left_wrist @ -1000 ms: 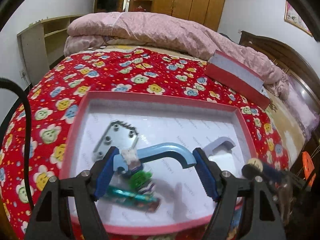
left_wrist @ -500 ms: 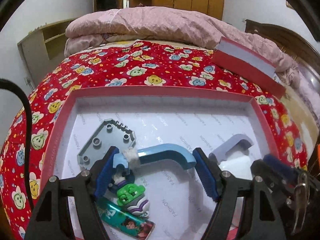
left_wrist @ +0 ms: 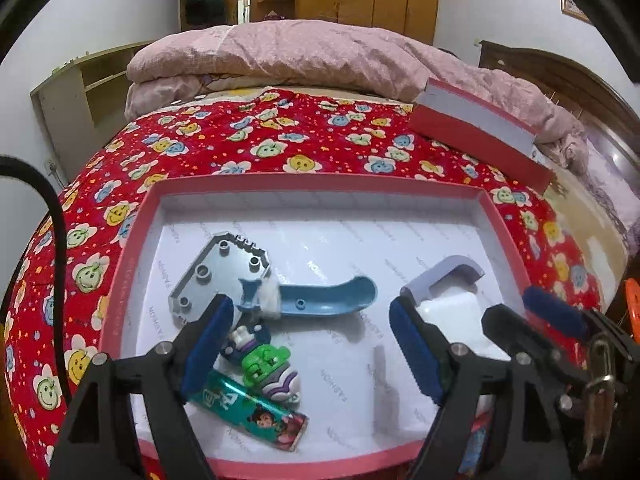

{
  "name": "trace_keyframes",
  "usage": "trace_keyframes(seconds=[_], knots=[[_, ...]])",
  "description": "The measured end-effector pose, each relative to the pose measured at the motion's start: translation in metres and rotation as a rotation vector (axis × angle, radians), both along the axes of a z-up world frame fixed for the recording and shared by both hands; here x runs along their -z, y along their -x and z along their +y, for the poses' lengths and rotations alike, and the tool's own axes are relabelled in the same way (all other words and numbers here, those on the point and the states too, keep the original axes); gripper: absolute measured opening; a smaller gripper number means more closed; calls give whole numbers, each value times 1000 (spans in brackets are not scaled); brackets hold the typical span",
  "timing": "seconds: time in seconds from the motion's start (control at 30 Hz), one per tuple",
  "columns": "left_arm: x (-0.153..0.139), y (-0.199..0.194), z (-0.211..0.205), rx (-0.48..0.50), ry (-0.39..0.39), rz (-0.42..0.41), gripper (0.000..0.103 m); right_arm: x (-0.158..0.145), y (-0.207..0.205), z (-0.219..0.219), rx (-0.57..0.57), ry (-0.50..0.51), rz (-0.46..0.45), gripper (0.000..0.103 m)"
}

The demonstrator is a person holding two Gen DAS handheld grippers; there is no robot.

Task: Organize rigid objects
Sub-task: 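Carry the handle and chess piece into the red box and open both grippers, then lift both grippers out of the box back toward the pile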

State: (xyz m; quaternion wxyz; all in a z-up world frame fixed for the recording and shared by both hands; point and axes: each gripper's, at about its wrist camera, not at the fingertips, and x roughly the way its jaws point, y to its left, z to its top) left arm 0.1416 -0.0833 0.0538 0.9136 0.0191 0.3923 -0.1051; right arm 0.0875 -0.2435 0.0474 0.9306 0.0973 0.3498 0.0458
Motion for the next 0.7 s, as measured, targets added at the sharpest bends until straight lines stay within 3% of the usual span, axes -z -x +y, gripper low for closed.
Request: trace_keyframes(seconds=[0.43,0.53,0.7], knots=[[-13,19,9,-9,9,-24,85,-6,13,1,-15,-36,-8,61],[-16,27,10,1,1,-33,85,-8,18,1,-16,-27,-9,68],[-18,41,12,13,7,-21,85,-11,31,0,-20,-35,-11,69]])
